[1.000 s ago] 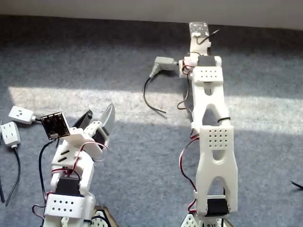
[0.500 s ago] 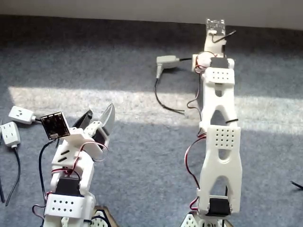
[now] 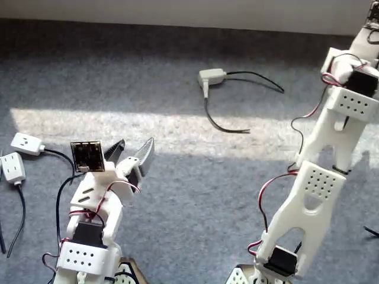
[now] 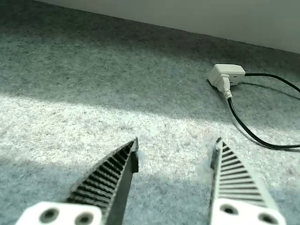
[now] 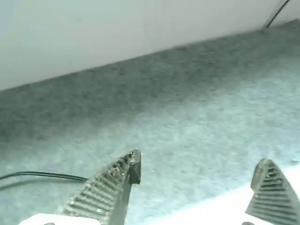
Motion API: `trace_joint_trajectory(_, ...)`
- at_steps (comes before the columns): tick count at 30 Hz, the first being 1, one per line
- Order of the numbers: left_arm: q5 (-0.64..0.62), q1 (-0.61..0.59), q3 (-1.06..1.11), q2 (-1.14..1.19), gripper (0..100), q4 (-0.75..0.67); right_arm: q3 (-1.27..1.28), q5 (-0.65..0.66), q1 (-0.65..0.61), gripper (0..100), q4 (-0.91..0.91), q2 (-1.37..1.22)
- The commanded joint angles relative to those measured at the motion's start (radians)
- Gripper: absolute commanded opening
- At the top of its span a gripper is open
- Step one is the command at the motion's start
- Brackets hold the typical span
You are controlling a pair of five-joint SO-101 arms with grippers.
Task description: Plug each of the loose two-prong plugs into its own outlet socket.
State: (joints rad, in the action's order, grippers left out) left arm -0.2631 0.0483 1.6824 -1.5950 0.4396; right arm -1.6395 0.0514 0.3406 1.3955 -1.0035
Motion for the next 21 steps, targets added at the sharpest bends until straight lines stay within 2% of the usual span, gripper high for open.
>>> trace_joint_trajectory(1, 0.032, 0.028, -0.005, -0.012, 26, 0.012, -0.122, 0.201, 0.136, 36.2, 0.065, 0.081)
trace_joint_trajectory(5, 0.032, 0.030, -0.004, -0.012, 26, 0.011, -0.122, 0.361, 0.282, 36.2, 0.143, 0.079)
trace_joint_trajectory(10, 0.032, 0.030, -0.002, -0.012, 26, 0.011, -0.120, 0.506, 0.458, 36.1, 0.340, 0.079)
trace_joint_trajectory(12, 0.034, 0.030, -0.002, -0.012, 26, 0.011, -0.120, 0.562, 0.532, 36.1, 0.366, 0.076)
trace_joint_trajectory(17, 0.034, 0.028, -0.001, -0.012, 26, 0.012, -0.120, 0.572, 0.705, 36.1, 0.364, 0.012)
trace_joint_trajectory(21, 0.034, 0.028, -0.001, -0.012, 26, 0.014, -0.120, 0.568, 0.762, 36.1, 0.364, -0.117)
